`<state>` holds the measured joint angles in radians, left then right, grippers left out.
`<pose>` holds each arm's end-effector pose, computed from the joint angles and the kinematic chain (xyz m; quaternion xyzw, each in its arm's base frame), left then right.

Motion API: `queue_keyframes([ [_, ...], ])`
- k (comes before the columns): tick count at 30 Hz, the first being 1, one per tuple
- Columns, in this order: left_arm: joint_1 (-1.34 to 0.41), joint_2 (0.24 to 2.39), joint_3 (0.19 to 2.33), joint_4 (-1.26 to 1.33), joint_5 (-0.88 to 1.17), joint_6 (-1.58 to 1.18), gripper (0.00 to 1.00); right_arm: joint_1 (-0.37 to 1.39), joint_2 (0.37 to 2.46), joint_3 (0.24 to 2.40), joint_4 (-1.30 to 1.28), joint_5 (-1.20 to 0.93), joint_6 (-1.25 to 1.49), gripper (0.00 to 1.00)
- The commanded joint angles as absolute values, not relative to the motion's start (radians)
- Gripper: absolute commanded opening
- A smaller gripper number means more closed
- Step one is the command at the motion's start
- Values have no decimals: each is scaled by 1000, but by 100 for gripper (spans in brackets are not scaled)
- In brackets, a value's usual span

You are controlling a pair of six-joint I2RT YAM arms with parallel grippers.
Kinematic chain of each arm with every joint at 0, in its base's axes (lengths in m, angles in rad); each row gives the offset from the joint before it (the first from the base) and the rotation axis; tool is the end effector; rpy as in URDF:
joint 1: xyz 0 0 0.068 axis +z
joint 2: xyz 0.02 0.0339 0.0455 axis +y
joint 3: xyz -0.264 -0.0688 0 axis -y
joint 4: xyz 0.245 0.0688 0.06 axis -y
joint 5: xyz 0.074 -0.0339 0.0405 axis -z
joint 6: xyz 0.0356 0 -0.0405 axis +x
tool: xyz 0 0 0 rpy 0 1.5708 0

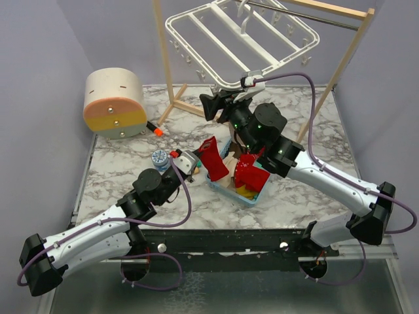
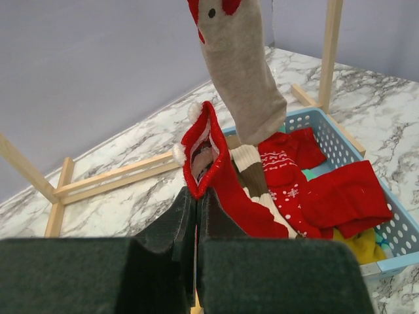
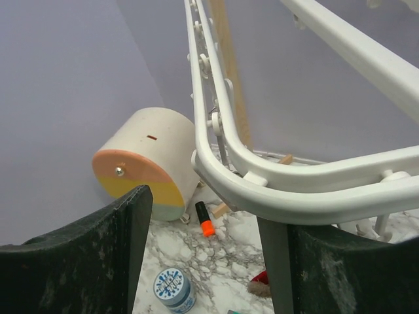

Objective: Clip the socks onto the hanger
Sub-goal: Open the clamp at the hanger.

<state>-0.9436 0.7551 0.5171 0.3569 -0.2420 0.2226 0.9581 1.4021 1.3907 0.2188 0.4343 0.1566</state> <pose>0.1171 -0.1470 0.3079 0.2875 0.5998 -0.1869 0.7229 0.1994 0.2576 0.4528 -0.0860 0.6318 0.2859 0.7153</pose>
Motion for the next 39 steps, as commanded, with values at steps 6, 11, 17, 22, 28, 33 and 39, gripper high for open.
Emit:
queue_keyframes([
  [6, -939, 738, 503, 367, -250, 221, 0, 946, 1435, 1447, 249, 447, 143, 66],
  [11, -939, 740, 502, 370, -250, 221, 0, 943, 1438, 1441, 271, 456, 146, 60],
  [17, -939, 742, 500, 373, -247, 218, 0, 942, 1442, 1433, 296, 465, 151, 53],
  [22, -939, 742, 499, 374, -246, 216, 0, 935, 1437, 1412, 330, 476, 163, 50],
  [28, -939, 744, 494, 379, -241, 211, 0, 933, 1437, 1391, 373, 480, 173, 52],
  [33, -939, 740, 492, 379, -241, 210, 0, 931, 1441, 1381, 397, 480, 177, 57],
  [39, -939, 743, 489, 380, -236, 205, 0, 930, 1449, 1372, 424, 472, 185, 60],
])
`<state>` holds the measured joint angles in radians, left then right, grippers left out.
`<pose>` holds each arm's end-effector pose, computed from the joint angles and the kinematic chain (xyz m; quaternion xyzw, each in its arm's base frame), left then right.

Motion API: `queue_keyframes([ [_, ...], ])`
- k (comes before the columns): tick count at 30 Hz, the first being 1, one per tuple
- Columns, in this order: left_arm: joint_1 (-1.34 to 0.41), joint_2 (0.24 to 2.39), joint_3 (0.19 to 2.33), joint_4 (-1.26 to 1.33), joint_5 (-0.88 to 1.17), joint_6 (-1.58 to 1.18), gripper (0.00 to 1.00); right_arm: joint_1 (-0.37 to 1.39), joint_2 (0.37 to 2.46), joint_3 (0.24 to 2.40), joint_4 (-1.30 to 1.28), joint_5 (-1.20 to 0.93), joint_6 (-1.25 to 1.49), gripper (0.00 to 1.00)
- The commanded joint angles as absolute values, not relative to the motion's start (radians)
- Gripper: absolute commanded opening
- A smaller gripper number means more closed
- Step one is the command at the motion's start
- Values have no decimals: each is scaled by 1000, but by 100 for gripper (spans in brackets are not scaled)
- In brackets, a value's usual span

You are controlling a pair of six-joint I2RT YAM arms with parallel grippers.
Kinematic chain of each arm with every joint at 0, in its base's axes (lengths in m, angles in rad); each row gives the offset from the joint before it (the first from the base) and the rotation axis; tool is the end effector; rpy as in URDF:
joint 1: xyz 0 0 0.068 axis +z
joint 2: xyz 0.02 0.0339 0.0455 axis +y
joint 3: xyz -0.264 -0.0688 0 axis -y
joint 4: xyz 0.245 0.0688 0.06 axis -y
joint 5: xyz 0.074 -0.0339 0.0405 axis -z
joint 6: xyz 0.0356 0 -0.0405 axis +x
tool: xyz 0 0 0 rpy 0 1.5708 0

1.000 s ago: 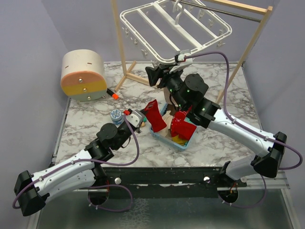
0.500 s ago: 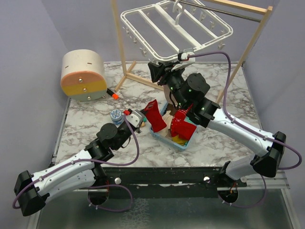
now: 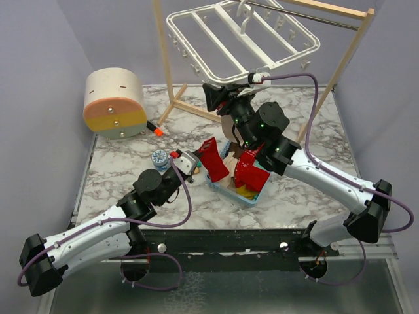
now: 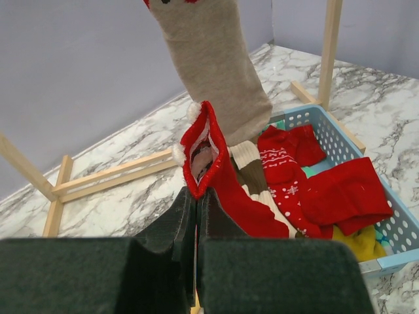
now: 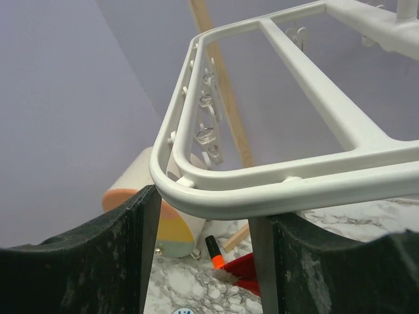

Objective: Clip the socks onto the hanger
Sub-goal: Open the clamp at the hanger.

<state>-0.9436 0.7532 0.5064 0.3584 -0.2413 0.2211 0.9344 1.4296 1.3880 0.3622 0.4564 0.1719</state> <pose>0.1170 -0.1469 0.3045 0.2890 0.6020 -0.1865 0.7206 0.2091 0.2566 0.4580 -0.0418 0.5973 0.3023 0.7416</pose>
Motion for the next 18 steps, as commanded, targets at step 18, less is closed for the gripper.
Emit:
queue_keyframes([
  [18, -939, 732, 481, 382, -227, 192, 0, 928, 1450, 1288, 510, 420, 260, 65],
])
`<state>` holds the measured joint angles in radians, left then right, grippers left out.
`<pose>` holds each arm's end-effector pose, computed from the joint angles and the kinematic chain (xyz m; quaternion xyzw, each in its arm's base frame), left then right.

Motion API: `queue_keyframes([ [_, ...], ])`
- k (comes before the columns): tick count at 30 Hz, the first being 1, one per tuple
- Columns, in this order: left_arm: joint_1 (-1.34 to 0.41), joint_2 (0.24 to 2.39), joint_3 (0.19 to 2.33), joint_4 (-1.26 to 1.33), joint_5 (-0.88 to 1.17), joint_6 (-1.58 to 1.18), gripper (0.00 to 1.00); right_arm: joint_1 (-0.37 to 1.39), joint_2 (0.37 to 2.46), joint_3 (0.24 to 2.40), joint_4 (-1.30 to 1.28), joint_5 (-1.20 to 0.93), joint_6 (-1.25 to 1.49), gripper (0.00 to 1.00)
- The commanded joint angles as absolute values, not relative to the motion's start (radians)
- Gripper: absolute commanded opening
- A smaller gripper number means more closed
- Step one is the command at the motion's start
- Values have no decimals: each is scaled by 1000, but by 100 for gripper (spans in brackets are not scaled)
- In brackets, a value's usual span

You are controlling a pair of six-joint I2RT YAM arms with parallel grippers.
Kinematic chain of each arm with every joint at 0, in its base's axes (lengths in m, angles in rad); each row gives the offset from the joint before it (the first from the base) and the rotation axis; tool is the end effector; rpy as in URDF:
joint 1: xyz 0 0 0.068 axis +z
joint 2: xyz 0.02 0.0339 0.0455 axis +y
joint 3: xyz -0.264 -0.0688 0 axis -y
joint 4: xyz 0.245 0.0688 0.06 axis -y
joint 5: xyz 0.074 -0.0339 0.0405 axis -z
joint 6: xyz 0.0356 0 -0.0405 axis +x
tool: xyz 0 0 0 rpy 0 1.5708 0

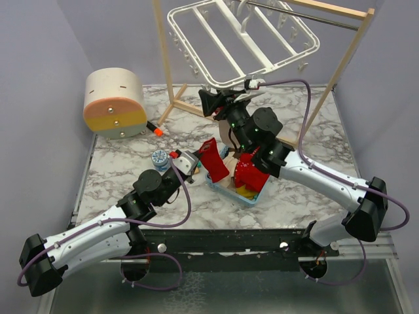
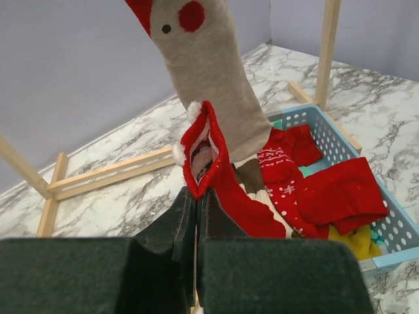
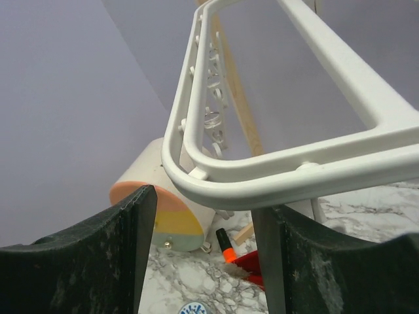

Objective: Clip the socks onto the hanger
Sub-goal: Open the clamp at the hanger.

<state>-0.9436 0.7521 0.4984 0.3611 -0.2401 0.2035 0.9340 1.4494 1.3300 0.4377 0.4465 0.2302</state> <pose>0.1168 -0.1468 0.3021 0.2851 0.6055 -0.1926 0.7176 0.2141 0.2636 0.4392 -0.0286 0.5984 0.3260 0.7313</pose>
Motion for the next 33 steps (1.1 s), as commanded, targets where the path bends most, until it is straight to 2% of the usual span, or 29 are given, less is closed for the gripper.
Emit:
queue_keyframes([
  [1, -939, 729, 481, 382, -227, 192, 0, 929, 1445, 1276, 521, 419, 261, 65],
  [10, -939, 730, 480, 383, -222, 189, 0, 928, 1421, 1211, 591, 411, 254, 65],
  [24, -939, 730, 477, 385, -221, 188, 0, 929, 1426, 1089, 885, 401, 184, 64],
  [33, -939, 737, 475, 387, -220, 187, 0, 929, 1432, 1110, 899, 412, 149, 64],
])
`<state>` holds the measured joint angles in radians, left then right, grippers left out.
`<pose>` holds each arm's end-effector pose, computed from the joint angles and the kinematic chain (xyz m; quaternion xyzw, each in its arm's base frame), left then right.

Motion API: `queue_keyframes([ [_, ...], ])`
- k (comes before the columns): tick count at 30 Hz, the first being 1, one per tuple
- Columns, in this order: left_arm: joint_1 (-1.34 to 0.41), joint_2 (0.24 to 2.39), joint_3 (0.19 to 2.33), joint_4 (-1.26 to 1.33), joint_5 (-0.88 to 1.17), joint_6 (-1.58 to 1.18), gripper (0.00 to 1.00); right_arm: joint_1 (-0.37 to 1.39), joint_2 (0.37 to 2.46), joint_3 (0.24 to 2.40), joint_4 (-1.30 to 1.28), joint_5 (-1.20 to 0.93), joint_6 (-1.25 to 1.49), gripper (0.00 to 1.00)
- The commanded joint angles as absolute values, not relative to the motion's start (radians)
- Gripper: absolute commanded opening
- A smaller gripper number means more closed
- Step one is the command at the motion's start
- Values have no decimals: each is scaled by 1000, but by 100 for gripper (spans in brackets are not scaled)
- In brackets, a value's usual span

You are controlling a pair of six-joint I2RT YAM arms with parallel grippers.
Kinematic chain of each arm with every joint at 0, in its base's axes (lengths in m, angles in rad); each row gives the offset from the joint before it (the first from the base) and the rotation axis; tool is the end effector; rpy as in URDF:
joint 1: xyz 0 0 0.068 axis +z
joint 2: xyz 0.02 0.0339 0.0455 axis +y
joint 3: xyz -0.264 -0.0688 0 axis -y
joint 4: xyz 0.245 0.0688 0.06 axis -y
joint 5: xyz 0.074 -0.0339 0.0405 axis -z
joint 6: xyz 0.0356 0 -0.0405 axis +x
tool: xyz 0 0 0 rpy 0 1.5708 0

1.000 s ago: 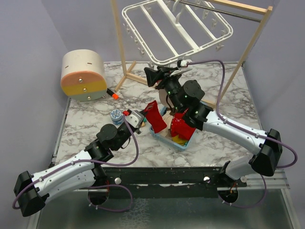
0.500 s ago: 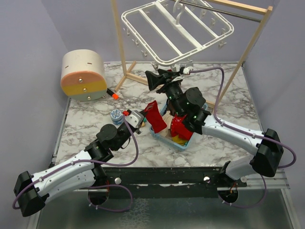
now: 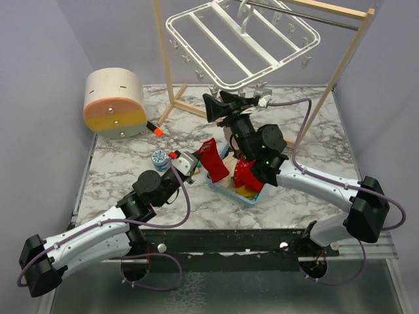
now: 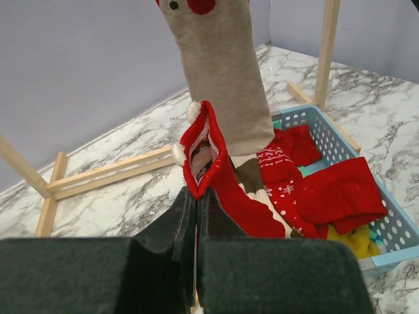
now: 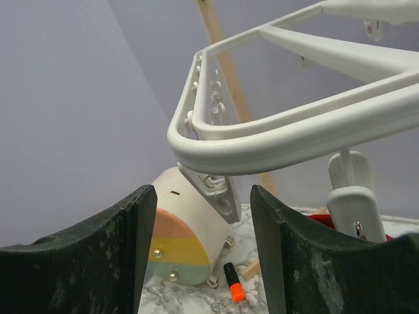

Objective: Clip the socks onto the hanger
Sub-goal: Open the clamp at the hanger.

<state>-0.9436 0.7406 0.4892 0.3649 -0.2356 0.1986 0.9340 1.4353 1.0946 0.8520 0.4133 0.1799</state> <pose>0.1155 -0.1452 0.3011 0.2837 0.6037 -0.1968 0.7186 0.2067 0.2554 0.4019 -0.0175 0.5250 0.3584 0.7717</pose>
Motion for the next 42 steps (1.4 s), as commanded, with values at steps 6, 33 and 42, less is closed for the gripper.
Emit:
queue_keyframes([
  [6, -939, 735, 473, 388, -219, 186, 0, 928, 1448, 1122, 909, 431, 141, 64],
  [33, -939, 724, 468, 388, -213, 181, 0, 928, 1508, 1180, 913, 498, 149, 36],
  [42, -940, 716, 468, 388, -215, 182, 0, 925, 1507, 1182, 900, 494, 152, 22],
])
